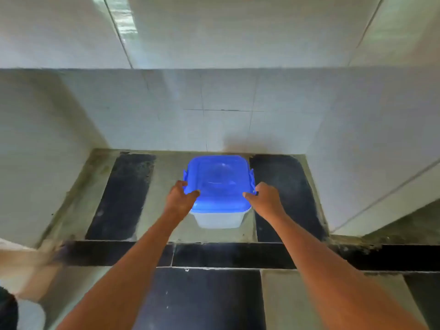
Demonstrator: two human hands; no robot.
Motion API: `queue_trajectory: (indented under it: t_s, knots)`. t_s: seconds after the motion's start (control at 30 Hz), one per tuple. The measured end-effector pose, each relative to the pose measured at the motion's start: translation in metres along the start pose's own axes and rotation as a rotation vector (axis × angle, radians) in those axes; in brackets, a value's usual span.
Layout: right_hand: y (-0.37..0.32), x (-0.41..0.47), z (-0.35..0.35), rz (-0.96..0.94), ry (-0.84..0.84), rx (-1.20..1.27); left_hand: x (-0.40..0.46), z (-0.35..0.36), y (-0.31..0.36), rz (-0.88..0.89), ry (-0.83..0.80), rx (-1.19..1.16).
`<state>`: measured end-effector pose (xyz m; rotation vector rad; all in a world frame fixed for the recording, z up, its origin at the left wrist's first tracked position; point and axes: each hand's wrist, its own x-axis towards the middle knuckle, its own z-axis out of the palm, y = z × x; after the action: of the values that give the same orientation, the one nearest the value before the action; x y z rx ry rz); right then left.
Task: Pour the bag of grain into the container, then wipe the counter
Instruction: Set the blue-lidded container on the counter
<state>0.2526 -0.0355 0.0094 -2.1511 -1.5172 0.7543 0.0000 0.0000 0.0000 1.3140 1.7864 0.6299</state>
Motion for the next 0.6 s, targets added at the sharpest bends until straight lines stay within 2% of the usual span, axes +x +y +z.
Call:
queue_trajectory:
  t_s: [0.07, 0.2, 0.33, 0.5, 0.6]
  knots:
    - [0.013, 0.017, 0.03, 0.094, -0.008, 0.054, 0.018, 0.013, -0.016, -0.055, 0.009, -0.067]
    - [0.043, 0.062, 0.086, 0.227, -0.048, 0.359, 0.065, 0.045, -0.06, -0.074, 0.009, -0.163]
    - [0.06, 0.082, 0.115, 0.241, 0.025, 0.595, 0.078, 0.059, -0.084, -0.108, -0.095, -0.532]
    - [0.054, 0.049, 0.1, 0.372, 0.067, 0.693, 0.051, 0.051, -0.087, -0.175, -0.027, -0.675]
    - [0.038, -0.003, 0.071, 0.467, 0.027, 0.702, 0.002, 0.03, -0.082, -0.259, -0.06, -0.715]
